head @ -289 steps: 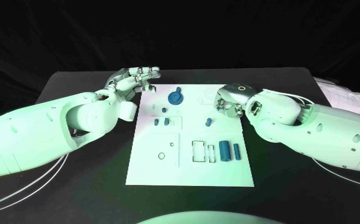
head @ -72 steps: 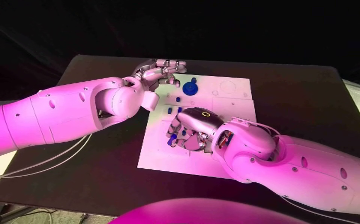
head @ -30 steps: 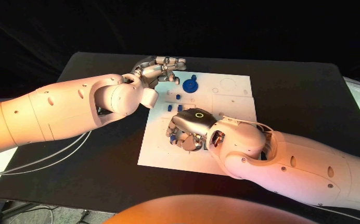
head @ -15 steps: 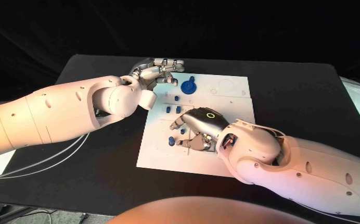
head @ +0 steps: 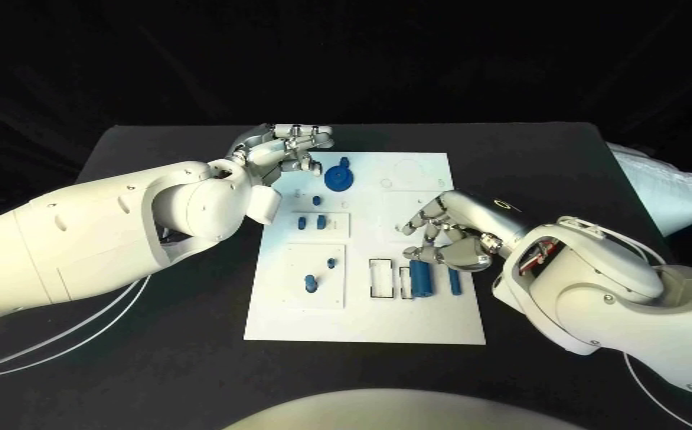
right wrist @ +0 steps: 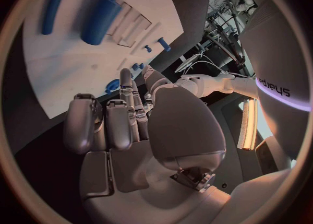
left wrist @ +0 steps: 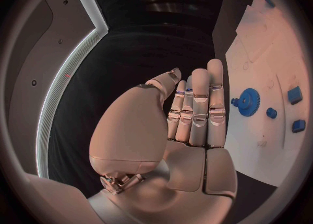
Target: Assemble the parts on the task board
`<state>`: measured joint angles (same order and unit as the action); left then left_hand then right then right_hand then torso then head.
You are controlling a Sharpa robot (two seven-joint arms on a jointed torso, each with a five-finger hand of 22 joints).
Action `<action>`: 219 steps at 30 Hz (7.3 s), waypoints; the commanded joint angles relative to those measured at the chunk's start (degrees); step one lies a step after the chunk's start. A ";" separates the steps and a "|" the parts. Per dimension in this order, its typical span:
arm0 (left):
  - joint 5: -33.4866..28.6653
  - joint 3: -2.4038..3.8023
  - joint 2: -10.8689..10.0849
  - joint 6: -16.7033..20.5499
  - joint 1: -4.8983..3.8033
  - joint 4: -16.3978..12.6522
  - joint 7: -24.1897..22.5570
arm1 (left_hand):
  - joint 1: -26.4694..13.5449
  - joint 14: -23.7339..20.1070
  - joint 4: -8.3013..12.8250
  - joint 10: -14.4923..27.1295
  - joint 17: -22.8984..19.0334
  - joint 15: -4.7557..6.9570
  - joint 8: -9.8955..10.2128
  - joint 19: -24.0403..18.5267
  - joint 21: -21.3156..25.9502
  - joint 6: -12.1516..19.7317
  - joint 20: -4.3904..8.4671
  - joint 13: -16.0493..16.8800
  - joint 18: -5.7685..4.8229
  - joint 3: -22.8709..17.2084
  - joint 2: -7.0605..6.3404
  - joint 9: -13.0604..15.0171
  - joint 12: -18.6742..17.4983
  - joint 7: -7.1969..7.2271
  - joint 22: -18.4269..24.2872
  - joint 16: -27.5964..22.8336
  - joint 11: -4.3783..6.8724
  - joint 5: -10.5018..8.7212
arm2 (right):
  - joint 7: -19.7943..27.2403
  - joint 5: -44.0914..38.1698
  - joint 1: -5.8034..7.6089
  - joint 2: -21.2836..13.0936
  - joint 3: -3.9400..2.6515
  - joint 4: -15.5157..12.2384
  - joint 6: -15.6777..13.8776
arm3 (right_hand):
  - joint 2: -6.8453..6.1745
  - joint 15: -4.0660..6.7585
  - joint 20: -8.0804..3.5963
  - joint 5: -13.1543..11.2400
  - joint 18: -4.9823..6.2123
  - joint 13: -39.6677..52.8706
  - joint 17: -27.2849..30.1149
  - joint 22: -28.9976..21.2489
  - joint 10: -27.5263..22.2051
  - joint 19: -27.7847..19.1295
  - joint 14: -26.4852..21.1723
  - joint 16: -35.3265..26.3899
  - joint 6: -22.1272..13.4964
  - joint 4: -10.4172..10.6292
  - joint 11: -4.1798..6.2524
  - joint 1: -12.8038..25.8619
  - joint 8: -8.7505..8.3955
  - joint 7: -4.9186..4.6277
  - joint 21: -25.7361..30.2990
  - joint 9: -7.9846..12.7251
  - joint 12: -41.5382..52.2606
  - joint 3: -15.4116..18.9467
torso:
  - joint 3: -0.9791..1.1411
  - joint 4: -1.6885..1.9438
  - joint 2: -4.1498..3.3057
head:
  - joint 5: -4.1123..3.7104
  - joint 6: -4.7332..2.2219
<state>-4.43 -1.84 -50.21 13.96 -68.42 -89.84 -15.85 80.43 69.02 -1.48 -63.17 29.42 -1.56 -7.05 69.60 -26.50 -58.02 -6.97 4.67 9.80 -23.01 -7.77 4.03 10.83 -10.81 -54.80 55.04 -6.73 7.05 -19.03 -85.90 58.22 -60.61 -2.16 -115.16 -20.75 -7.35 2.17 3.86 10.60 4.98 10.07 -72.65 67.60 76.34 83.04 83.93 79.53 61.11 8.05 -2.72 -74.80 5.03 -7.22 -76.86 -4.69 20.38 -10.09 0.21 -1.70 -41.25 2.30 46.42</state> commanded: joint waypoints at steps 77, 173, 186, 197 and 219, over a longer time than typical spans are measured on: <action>0.65 -0.19 -0.28 -1.52 0.18 -0.62 0.60 | 0.05 -0.57 0.16 0.53 -0.19 0.05 -0.54 -0.53 0.29 0.48 -0.08 0.03 0.57 0.52 0.66 -0.05 0.76 -0.07 0.17 0.42 0.14 0.13 | -13.33 16.07 -4.07 3.89 1.29 -0.17 -5.37 | 8.14 1.86 -1.71 19.00 -1.67 60.11 -6.33 6.77 3.16 0.97 4.15 4.91 2.46 8.56 2.78 1.35 6.79 2.71 -4.74 -5.07 46.87 14.67 | -0.25 -0.96 0.17 | 0.26 0.66; 0.81 -0.35 -0.71 -2.36 0.20 -1.06 0.77 | 0.08 -0.72 0.33 0.77 -0.33 0.03 -0.69 -0.56 0.38 0.63 -0.09 0.03 0.57 0.72 0.71 -0.05 1.06 -0.13 0.23 0.51 0.10 0.13 | -15.12 -4.37 -3.09 -5.43 1.31 -1.10 4.20 | 8.11 1.58 -1.51 2.36 -1.71 58.78 -7.99 7.21 2.57 0.97 4.28 5.45 2.44 3.39 2.53 -0.47 4.29 2.43 -4.55 -9.46 39.74 18.44 | -0.16 -1.58 0.18 | -0.63 0.43; 0.82 -0.35 -0.79 -2.41 0.20 -1.06 0.85 | 0.08 -0.72 0.33 0.77 -0.33 0.03 -0.69 -0.56 0.38 0.63 -0.09 0.03 0.57 0.72 0.71 -0.05 1.06 -0.13 0.23 0.51 0.10 0.13 | -15.46 -6.80 -4.27 -4.06 1.42 0.38 7.06 | 7.57 1.73 -1.65 2.47 -1.66 58.70 -7.78 6.97 2.58 0.86 4.23 5.30 3.11 4.38 2.71 0.17 4.47 2.69 -4.40 -9.86 39.44 18.68 | -0.22 -1.53 0.15 | -0.46 0.72; 0.82 -0.35 -0.76 -2.56 0.21 -1.04 0.97 | 0.08 -0.72 0.33 0.77 -0.33 0.03 -0.69 -0.56 0.38 0.63 -0.09 0.03 0.57 0.72 0.71 -0.05 1.06 -0.13 0.23 0.51 0.10 0.13 | -15.65 -9.97 -4.67 -1.81 1.44 2.57 8.30 | 7.86 1.94 -1.85 2.69 -1.68 58.82 -7.84 7.04 2.60 0.87 4.24 5.28 3.28 3.96 2.93 -1.63 4.42 2.90 -4.40 -10.29 39.36 17.77 | -0.23 -1.25 0.15 | -0.44 0.94; 0.93 -0.37 -0.79 -2.95 0.22 -0.93 1.53 | -0.03 -0.78 0.32 0.85 -0.39 0.00 -0.76 -0.58 0.43 0.68 -0.11 0.03 0.56 0.87 0.74 -0.05 1.21 -0.14 0.26 0.55 0.08 0.12 | -15.92 -19.77 -6.73 1.84 1.56 4.33 20.32 | 7.33 2.25 -2.11 -2.72 -1.86 59.17 -8.86 7.84 2.39 1.07 4.38 5.66 4.10 -2.52 3.28 -11.60 4.03 3.14 -4.71 -11.40 38.95 12.27 | -0.32 -1.05 0.25 | -0.35 1.30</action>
<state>-3.76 -2.24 -51.04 12.29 -68.20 -90.68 -14.27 80.43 68.63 -1.16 -62.75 29.08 -1.55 -7.53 69.40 -26.29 -57.80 -7.17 4.67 9.80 -22.38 -7.77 4.03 11.82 -11.01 -54.63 55.26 -6.74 7.05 -33.93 -103.66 52.63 -58.70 -1.61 -111.83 -8.69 -0.39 4.14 2.18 8.10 3.50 69.16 -74.91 74.95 78.72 84.11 83.99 84.89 65.05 5.76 0.21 -84.57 8.86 -4.35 -81.22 -15.95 59.63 2.19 -0.10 -2.76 -41.00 2.02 47.75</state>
